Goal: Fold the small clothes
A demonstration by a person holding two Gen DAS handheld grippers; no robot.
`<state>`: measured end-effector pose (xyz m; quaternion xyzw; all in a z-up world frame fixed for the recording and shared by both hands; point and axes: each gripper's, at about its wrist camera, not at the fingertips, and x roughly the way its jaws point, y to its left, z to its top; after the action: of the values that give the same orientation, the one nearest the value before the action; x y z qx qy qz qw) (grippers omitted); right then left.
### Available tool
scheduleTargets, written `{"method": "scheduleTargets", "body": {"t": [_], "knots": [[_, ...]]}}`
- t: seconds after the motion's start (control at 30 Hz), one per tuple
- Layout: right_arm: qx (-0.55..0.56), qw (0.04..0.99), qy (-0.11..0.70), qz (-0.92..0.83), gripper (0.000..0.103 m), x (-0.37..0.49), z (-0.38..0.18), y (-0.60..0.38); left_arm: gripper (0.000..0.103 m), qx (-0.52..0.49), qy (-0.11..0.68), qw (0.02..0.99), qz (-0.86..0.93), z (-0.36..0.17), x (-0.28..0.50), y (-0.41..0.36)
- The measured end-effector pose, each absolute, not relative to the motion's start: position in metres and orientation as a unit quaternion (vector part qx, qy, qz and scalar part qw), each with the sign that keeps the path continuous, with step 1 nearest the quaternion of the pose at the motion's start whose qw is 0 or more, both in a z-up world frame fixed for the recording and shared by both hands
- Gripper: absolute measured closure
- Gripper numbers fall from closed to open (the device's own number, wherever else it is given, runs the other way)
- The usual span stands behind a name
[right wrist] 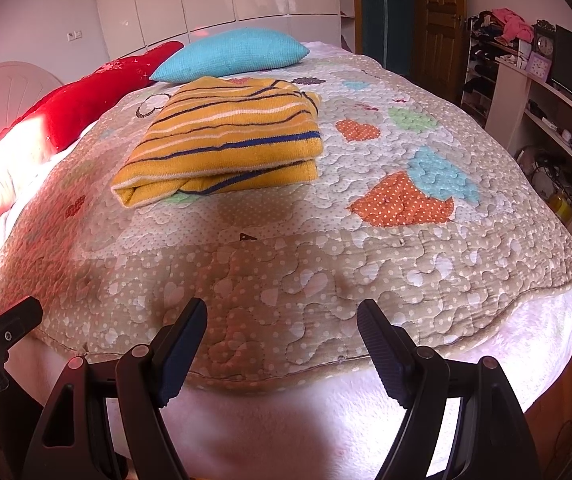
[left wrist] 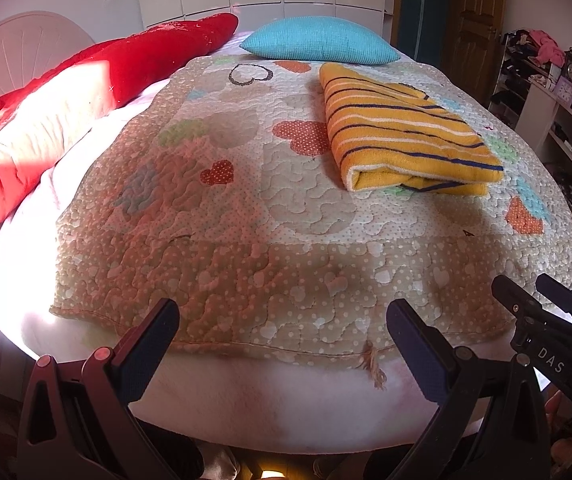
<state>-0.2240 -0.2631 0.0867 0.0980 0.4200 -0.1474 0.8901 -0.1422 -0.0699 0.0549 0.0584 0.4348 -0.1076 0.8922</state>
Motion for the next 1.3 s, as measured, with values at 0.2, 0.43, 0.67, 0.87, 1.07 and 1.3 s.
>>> {"method": "scheduleTargets", "body": {"t": [0.2, 0.43, 0.67, 0.87, 1.07, 1.3], "knots": [[0.099, 0.889, 0.422, -0.146, 0.021, -0.2228, 0.0835, -0.2625, 0.000, 0.059, 0.440, 0.889, -0.109, 0.0522, -0.1418, -0.0707], [0.100, 0.889, 0.423, -0.146, 0.021, -0.2233, 0.0829, -0.2629, 0.000, 0.049, 0.450, 0.885, -0.108, 0.0491, -0.1400, -0.0683], [0.101, 0.890, 0.420, -0.146, 0.020, -0.2236, 0.0833, -0.2626, 0.000, 0.051, 0.451, 0.885, -0.108, 0.0485, -0.1403, -0.0684], [0.102, 0.889, 0.421, -0.147, 0.020, -0.2235, 0.0839, -0.2621, 0.000, 0.052, 0.454, 0.883, -0.111, 0.0465, -0.1400, -0.0693], [0.103, 0.888, 0.424, -0.146, 0.020, -0.2222, 0.0823, -0.2609, 0.000, 0.052, 0.455, 0.882, -0.112, 0.0461, -0.1399, -0.0702], [0.103, 0.888, 0.424, -0.146, 0.020, -0.2219, 0.0818, -0.2601, 0.000, 0.054, 0.456, 0.881, -0.114, 0.0447, -0.1395, -0.0716]]}}
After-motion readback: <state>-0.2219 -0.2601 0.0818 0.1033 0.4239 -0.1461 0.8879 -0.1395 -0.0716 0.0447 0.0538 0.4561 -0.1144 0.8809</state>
